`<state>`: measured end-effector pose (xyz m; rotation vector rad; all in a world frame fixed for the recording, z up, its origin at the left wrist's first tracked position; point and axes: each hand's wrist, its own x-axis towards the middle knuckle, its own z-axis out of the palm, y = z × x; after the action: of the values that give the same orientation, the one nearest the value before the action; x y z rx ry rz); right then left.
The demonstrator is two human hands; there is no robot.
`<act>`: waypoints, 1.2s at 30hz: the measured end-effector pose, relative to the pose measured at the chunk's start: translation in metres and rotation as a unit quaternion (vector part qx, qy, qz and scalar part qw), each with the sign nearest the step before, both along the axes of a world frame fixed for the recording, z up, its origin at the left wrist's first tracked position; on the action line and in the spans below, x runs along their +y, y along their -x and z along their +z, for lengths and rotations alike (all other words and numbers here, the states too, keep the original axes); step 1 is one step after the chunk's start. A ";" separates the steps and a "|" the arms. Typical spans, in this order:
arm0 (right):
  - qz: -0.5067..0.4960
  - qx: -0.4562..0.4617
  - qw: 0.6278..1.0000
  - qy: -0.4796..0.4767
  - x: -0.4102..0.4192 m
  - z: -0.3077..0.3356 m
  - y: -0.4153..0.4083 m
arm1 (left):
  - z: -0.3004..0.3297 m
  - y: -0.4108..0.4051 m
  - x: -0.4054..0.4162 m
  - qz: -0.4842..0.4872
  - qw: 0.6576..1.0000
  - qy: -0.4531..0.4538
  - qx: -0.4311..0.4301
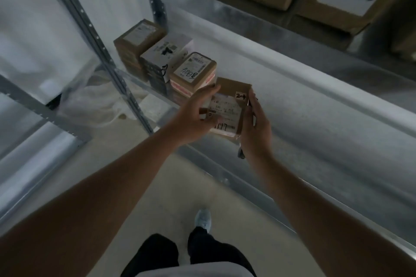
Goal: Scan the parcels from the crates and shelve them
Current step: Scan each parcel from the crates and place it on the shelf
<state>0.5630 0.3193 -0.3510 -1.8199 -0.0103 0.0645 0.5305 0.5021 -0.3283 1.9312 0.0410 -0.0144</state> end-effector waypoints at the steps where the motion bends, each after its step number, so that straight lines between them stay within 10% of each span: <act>1: -0.003 0.000 1.000 0.010 0.003 -0.001 -0.009 | -0.002 -0.011 0.004 -0.005 1.000 0.004 0.009; 36: -0.077 0.072 0.963 0.248 0.071 -0.104 -0.126 | -0.065 -0.158 0.048 -0.095 0.981 -0.006 0.166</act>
<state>0.6889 0.3907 -0.4551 -2.3057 0.2713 0.0955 0.6887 0.5500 -0.3934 1.9197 0.0787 -0.4655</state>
